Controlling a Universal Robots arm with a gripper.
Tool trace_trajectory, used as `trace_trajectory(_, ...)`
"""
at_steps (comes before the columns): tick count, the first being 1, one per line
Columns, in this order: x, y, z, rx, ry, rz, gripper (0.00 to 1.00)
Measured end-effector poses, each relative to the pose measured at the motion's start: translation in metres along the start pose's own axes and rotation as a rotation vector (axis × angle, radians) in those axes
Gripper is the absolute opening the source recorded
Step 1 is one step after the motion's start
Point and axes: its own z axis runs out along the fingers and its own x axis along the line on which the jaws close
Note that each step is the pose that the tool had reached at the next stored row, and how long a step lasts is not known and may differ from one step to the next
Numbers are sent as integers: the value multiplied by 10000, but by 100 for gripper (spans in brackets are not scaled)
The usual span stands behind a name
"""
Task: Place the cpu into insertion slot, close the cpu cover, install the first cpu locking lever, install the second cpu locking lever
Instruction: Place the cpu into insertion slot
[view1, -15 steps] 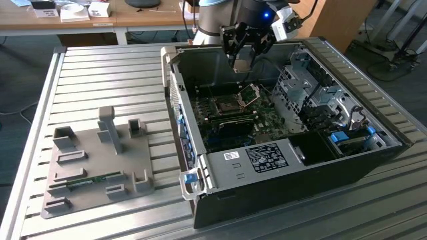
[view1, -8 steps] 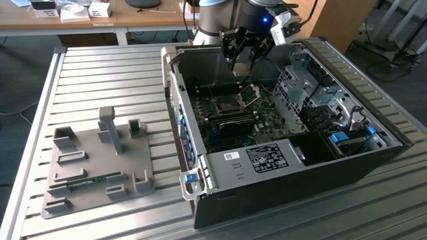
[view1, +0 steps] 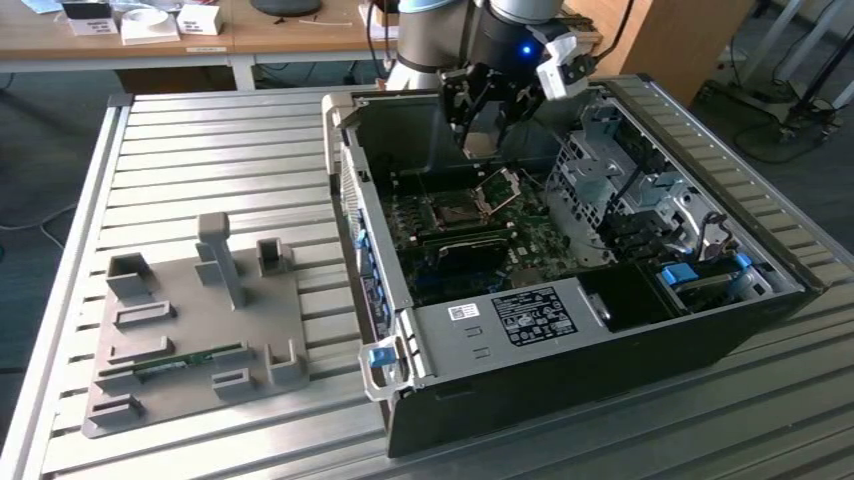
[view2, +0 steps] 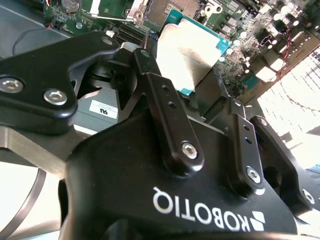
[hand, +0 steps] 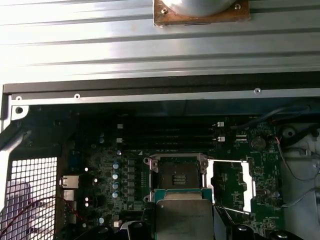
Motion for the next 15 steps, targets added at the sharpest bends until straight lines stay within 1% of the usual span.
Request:
trace_trajectory(5, 7, -6, 52, -55, -51, -7, 54)
trace_trajectory(11, 8, -6, 57, -65, -56, -8, 54)
trace_trajectory(15, 7, -9, 85, -65, -55, -8, 54)
